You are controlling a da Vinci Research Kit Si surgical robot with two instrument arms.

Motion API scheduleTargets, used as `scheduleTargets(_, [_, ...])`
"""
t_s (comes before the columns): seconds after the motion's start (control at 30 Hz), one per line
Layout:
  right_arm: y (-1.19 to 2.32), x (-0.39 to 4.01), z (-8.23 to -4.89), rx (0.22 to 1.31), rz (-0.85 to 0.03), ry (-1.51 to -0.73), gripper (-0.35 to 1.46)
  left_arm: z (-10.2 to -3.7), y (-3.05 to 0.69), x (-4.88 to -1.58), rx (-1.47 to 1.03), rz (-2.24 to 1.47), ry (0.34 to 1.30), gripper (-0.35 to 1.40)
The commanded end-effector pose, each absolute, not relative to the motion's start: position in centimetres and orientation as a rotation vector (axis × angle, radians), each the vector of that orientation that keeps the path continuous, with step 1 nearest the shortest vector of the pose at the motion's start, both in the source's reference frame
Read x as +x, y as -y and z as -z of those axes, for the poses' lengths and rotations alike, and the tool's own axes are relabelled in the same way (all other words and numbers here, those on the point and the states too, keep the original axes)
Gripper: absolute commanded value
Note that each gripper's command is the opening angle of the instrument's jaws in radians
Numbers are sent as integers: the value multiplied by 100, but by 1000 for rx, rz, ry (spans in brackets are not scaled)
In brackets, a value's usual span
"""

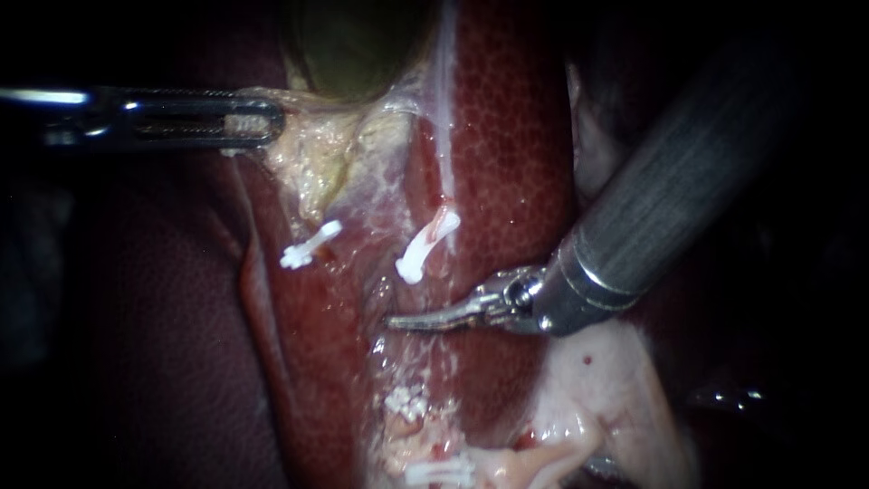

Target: Go back from the cut right tube

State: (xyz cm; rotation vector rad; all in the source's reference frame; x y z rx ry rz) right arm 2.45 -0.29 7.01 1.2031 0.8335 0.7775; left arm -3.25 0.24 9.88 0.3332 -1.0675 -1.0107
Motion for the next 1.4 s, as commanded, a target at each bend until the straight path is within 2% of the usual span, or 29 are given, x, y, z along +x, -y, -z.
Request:
scheduleTargets(0.03, [29,245,-701,1203,-777,-834,-35,-988,-24,-326,333,1010,1067,-16])
scheduleTargets(0.37, [29,246,-701,1206,-783,-830,-35,-989,-24,-326,332,1011,1067,-16])
scheduleTargets(0.5, [29,247,-703,1222,-812,-811,-35,-989,-24,-326,332,1011,1067,-16])
scheduleTargets(0.53, [30,248,-705,1221,-811,-812,0,-989,-24,-326,332,1011,1067,-16])
scheduleTargets(0.57, [32,248,-706,1220,-810,-812,27,-989,-24,-326,332,1011,1067,-16])
scheduleTargets(0.67, [36,250,-709,1217,-809,-812,88,-989,-24,-326,332,1011,1067,-16])
scheduleTargets(0.7, [37,250,-710,1216,-808,-812,101,-989,-24,-326,332,1011,1067,-16])
scheduleTargets(0.77, [40,251,-710,1217,-806,-815,116,-989,-24,-326,332,1011,1067,-16])
scheduleTargets(1.0, [48,248,-704,1190,-835,-828,135,-988,-23,-326,332,1011,1067,-16])
scheduleTargets(1.1, [51,243,-702,1065,-786,-911,143,-988,-23,-326,332,1011,1067,-16])
scheduleTargets(1.2, [54,230,-698,930,-697,-990,143,-988,-23,-326,332,1011,1067,-16])
scheduleTargets(1.4, [45,201,-686,778,-585,-1059,143,-988,-23,-325,332,1011,1067,-16])
